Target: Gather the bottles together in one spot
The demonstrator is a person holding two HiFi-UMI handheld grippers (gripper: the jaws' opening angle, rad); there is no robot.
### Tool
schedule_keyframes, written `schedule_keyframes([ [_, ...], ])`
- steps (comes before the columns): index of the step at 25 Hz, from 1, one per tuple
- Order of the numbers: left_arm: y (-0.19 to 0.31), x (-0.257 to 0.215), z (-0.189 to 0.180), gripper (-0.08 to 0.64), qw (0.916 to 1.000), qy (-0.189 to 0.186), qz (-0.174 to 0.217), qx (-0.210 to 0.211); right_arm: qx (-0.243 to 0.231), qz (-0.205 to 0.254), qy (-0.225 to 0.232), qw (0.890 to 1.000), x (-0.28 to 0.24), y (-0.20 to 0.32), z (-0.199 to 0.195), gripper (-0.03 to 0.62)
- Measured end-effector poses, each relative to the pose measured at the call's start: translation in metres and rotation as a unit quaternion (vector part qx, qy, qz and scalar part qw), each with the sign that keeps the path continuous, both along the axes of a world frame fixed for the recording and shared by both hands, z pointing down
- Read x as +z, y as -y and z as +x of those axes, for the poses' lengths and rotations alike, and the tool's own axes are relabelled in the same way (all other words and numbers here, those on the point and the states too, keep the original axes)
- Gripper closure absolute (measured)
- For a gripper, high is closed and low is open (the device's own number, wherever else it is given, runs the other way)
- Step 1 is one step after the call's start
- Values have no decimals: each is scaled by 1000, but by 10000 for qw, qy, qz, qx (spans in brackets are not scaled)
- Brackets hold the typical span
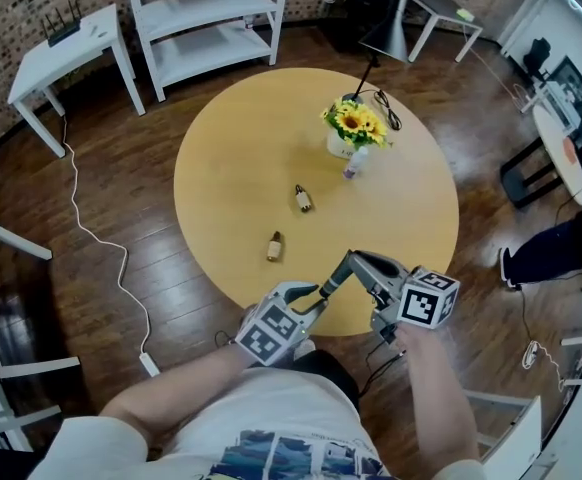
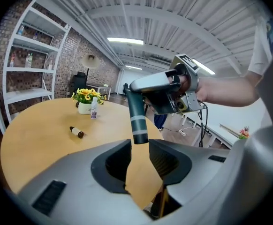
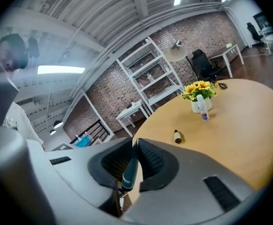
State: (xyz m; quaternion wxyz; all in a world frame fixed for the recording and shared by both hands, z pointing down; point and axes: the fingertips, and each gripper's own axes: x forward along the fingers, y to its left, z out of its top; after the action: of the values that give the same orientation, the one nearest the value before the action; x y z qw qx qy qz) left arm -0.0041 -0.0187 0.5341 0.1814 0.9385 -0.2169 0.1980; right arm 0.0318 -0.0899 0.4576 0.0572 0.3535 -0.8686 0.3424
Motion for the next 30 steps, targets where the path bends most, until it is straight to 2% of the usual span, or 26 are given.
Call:
schedule_keyframes([
  [5, 18, 9, -7, 437, 9990, 135, -256, -330, -255, 449, -645, 9966, -1, 25, 18, 548],
  [10, 39, 13, -4, 437, 9947, 245, -706, -709, -333, 973, -1337, 9857, 12, 75, 54, 548],
  [14, 57, 23, 2, 437, 9874, 505, -1192, -907, -176, 1247, -1408, 9820, 25, 130, 85, 548],
  [20, 95, 25, 1, 437, 9737, 620, -1507, -1591, -97, 1620, -1379, 9771, 53, 206, 107, 548],
  [25, 108, 34, 3, 437, 9645, 726, -1642, -1939, -17, 1762, -1275, 9761, 89, 248, 107, 548],
  [30, 112, 41, 3, 437, 9560, 765, -1823, -2168, -28, 1789, -1356, 9745, 118, 267, 96, 548],
])
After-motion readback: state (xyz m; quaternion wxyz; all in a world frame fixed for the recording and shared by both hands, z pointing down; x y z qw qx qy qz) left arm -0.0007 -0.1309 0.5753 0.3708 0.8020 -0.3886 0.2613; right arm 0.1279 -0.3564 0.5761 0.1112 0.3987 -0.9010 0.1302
